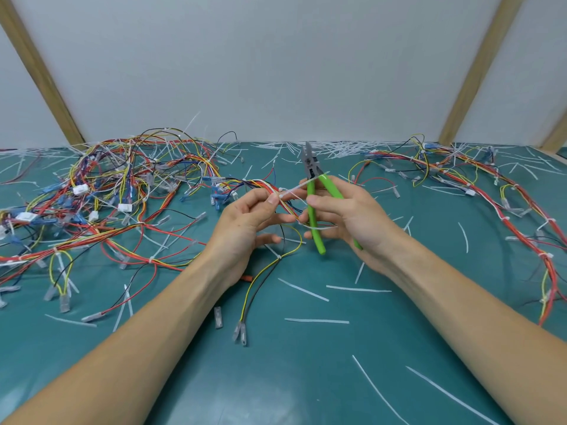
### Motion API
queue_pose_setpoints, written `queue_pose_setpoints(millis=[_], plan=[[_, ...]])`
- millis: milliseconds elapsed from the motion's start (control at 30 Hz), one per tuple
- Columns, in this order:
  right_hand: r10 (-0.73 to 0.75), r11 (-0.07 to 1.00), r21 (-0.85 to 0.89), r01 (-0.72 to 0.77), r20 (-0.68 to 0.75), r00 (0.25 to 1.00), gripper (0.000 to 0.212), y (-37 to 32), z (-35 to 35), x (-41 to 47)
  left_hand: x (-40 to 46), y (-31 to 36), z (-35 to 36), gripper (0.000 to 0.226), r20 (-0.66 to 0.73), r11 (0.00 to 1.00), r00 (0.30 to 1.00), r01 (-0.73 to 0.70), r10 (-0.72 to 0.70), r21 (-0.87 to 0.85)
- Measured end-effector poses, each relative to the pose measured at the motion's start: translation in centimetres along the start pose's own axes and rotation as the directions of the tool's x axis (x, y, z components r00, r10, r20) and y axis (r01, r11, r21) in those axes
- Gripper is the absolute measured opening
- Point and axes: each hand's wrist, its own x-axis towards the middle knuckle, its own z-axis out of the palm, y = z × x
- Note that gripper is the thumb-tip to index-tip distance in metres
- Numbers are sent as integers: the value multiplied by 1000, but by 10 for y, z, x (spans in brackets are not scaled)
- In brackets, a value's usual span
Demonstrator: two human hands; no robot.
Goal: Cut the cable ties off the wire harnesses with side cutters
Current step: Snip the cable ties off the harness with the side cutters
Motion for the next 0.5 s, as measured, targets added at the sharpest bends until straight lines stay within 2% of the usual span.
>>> queue_pose_setpoints(millis=[133, 267, 400, 500], plan=[[-6, 1000, 6, 6, 58, 998, 19, 0, 2, -1, -1, 3, 0, 10, -57, 999, 998, -33, 35, 42], [-1, 999, 45, 0, 19, 1000, 21, 0, 2, -1, -2, 4, 2, 10, -70, 996, 995, -59, 64, 69], [-32, 998, -51, 34, 54, 998, 32, 0, 2, -2, -2, 3, 1, 10, -41, 997, 998, -47, 49, 58], [-23, 994, -106, 31, 78, 997, 32, -3, 3, -4, 0, 1, -2, 14, -34, 996, 999, -39, 42, 77]])
